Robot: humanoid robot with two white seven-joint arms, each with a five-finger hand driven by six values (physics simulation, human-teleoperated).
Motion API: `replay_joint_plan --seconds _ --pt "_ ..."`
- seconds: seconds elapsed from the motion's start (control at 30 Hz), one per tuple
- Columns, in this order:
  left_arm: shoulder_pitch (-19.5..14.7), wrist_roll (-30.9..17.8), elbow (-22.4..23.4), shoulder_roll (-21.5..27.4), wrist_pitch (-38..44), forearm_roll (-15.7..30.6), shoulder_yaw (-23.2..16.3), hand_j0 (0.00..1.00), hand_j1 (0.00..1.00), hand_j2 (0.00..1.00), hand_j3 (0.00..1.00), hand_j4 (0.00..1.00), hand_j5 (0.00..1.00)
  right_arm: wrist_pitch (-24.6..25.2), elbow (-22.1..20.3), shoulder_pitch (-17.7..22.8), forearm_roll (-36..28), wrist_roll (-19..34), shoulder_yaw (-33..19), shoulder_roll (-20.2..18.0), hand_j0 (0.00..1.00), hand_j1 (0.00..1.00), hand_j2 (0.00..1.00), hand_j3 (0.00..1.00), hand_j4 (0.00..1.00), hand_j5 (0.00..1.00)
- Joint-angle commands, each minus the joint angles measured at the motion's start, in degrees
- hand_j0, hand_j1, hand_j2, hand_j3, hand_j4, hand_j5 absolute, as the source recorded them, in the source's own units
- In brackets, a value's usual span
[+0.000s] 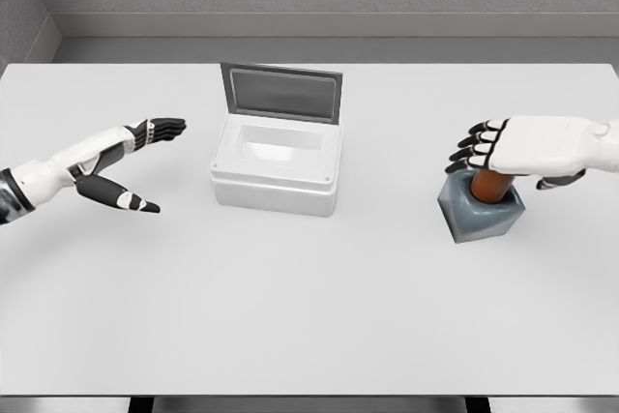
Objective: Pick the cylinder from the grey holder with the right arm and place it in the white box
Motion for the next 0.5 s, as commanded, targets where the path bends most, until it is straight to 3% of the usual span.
replay_joint_plan --seconds 0.0,0.2,0.23,0.3,0.33,0.4,0.47 --pt "0.0 -0.2 0.1 0.0 0.1 0.2 0.1 1.00 1.00 1.00 1.00 1.00 1.00 -0.4 0.1 0.0 1.2 0.1 0.4 0.1 1.00 1.00 1.00 1.00 1.00 1.00" --pt "0.0 -1.3 0.1 0.1 0.1 0.3 0.2 1.00 1.00 1.00 1.00 1.00 1.00 -0.4 0.4 0.0 1.3 0.1 0.5 0.7 1.00 1.00 1.00 1.00 1.00 1.00" --pt "0.0 -1.3 0.1 0.1 0.1 0.3 0.2 1.00 1.00 1.00 1.00 1.00 1.00 -0.4 0.4 0.0 1.2 0.1 0.5 0.7 0.89 0.89 0.89 0.89 0.89 0.89" --pt "0.0 -1.7 0.1 0.1 0.1 0.2 0.2 1.00 1.00 1.00 1.00 1.00 1.00 -0.4 0.4 0.0 1.2 0.1 0.5 0.7 0.53 0.53 0.53 0.53 0.53 0.53" --pt "0.0 -2.0 0.1 0.1 0.1 0.3 0.2 1.00 1.00 1.00 1.00 1.00 1.00 -0.4 0.4 -0.1 1.2 0.1 0.5 0.7 0.45 0.45 0.45 0.45 0.45 0.45" --pt "0.0 -2.1 0.1 0.1 0.1 0.2 0.2 1.00 1.00 1.00 1.00 1.00 1.00 -0.4 0.4 -0.1 1.2 0.1 0.5 0.7 0.41 0.41 0.41 0.41 0.41 0.41" --pt "0.0 -2.2 0.1 0.1 0.1 0.2 0.2 1.00 1.00 1.00 1.00 1.00 1.00 -0.4 0.4 -0.1 1.3 0.1 0.5 0.5 0.28 0.28 0.28 0.28 0.28 0.28"
